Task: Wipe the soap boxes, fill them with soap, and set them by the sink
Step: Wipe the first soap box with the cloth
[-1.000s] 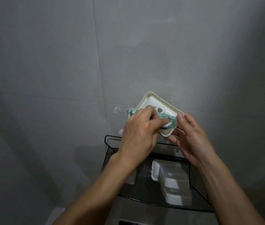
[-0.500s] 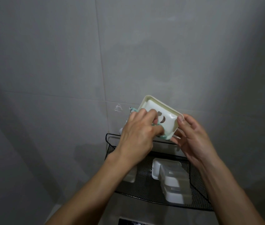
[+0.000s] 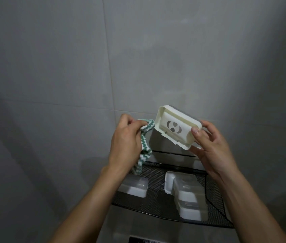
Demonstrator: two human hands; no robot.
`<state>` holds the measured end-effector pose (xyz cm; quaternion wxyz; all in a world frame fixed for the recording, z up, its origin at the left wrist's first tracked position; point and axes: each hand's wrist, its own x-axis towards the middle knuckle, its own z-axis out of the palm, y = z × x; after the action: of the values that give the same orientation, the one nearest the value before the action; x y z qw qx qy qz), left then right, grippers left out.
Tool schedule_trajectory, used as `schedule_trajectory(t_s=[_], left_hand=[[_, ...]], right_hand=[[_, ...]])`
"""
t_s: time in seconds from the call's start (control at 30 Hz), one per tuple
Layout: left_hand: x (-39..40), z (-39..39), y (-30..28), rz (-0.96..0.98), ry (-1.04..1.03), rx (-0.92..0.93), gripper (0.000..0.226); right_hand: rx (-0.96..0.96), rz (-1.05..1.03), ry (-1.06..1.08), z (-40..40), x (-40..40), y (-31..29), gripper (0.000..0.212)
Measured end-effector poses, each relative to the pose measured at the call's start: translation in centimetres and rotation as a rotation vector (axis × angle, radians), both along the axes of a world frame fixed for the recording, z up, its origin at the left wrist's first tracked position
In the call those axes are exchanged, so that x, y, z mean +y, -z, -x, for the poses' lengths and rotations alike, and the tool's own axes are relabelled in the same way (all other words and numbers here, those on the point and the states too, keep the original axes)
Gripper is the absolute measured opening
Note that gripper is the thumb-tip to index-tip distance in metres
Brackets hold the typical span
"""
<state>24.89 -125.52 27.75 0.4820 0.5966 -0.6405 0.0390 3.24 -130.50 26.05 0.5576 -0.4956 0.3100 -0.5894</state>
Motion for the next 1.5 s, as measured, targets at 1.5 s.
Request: schedule_trajectory(t_s=[1.5], left_hand=[[-2.0,1.7,1.9,-0.542,0.256,0.915,0.02]], right_hand=[[0.377,0.249,0.239,-2.4,3.6,3.3,0.033]])
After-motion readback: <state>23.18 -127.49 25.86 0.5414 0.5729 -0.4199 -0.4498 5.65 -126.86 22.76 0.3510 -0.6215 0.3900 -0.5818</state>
